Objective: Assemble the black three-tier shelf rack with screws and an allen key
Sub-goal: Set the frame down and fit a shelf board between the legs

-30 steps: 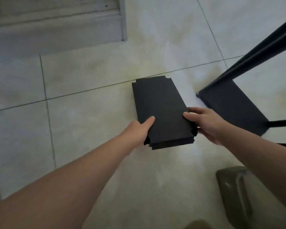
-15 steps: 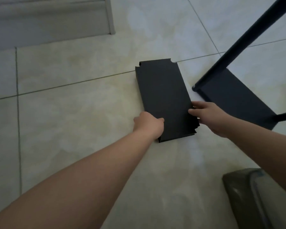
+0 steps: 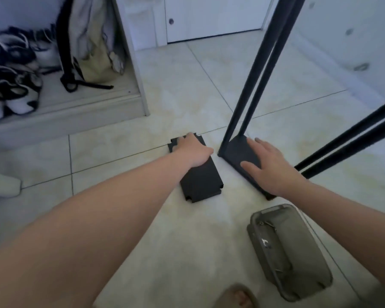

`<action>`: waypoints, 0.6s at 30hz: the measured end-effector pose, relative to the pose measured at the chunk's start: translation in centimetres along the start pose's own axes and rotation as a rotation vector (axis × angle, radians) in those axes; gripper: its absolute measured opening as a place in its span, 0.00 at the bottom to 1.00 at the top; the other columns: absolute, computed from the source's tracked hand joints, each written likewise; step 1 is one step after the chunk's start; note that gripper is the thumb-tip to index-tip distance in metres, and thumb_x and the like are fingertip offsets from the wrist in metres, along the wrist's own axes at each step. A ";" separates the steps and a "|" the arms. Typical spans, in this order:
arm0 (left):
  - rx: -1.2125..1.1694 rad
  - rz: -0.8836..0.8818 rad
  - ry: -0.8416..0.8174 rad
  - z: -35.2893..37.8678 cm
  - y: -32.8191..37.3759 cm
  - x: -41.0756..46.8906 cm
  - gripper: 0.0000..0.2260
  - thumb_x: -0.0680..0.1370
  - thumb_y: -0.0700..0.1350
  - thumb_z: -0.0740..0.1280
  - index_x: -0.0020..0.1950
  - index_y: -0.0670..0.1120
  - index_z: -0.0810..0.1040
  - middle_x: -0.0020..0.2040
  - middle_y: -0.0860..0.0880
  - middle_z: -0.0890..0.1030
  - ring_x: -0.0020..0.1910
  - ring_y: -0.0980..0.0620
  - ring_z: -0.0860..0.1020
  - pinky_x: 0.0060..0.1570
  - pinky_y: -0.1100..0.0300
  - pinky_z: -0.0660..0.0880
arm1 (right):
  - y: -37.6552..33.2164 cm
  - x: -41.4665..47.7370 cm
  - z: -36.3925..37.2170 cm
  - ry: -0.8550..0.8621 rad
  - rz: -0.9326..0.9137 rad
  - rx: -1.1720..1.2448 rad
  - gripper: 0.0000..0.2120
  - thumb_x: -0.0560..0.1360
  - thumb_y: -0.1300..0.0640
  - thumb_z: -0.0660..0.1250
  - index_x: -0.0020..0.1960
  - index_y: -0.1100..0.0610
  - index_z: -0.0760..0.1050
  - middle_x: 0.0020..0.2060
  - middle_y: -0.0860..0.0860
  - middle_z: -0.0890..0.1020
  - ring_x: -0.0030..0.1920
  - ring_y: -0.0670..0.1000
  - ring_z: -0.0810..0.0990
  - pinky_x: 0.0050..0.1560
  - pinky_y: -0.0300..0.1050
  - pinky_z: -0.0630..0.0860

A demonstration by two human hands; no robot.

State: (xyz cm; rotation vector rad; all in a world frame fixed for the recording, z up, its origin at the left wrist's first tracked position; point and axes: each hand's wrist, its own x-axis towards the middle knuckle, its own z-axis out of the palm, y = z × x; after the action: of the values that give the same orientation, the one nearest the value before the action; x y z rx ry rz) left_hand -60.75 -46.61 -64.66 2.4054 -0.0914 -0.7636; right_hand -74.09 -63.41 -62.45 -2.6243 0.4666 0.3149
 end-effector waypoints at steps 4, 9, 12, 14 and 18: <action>0.066 0.183 0.110 -3.3 6.1 -4.6 0.39 0.76 0.57 0.68 0.81 0.47 0.53 0.80 0.44 0.55 0.75 0.38 0.62 0.69 0.47 0.65 | -0.1 -6.5 -5.8 0.181 -0.080 -0.193 0.33 0.83 0.40 0.56 0.83 0.44 0.45 0.83 0.47 0.45 0.82 0.52 0.40 0.80 0.54 0.44; 0.020 0.310 0.155 -5.4 12.0 -8.8 0.42 0.76 0.59 0.69 0.82 0.48 0.49 0.82 0.46 0.50 0.77 0.40 0.59 0.73 0.45 0.63 | 1.4 -12.6 -11.2 0.398 -0.088 -0.326 0.36 0.82 0.37 0.53 0.82 0.42 0.37 0.82 0.47 0.38 0.81 0.53 0.36 0.79 0.55 0.37; 0.005 0.361 0.183 -6.1 15.2 -9.7 0.44 0.76 0.58 0.69 0.82 0.47 0.48 0.81 0.45 0.52 0.78 0.40 0.59 0.74 0.46 0.61 | 2.5 -14.4 -13.9 0.536 -0.050 -0.287 0.38 0.81 0.38 0.55 0.82 0.43 0.37 0.82 0.47 0.36 0.81 0.54 0.34 0.78 0.56 0.35; -0.013 0.395 0.205 -6.5 17.0 -9.9 0.44 0.75 0.58 0.70 0.82 0.47 0.48 0.81 0.45 0.53 0.77 0.41 0.59 0.73 0.47 0.62 | 3.3 -14.6 -15.8 0.612 -0.018 -0.245 0.40 0.80 0.38 0.57 0.82 0.45 0.37 0.82 0.48 0.36 0.81 0.54 0.34 0.79 0.59 0.37; -0.053 0.477 0.249 -7.2 20.1 -8.9 0.42 0.75 0.55 0.72 0.80 0.47 0.53 0.76 0.47 0.64 0.68 0.45 0.69 0.63 0.52 0.69 | 5.2 -13.9 -18.7 0.714 0.027 -0.043 0.45 0.80 0.42 0.64 0.82 0.49 0.36 0.82 0.49 0.40 0.82 0.55 0.42 0.79 0.60 0.47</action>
State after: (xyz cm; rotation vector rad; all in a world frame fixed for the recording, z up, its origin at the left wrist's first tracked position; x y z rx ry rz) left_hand -62.03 -57.06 -44.04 2.2740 -0.5146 -0.2426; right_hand -86.19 -72.84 -44.13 -2.7126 0.7194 -0.6359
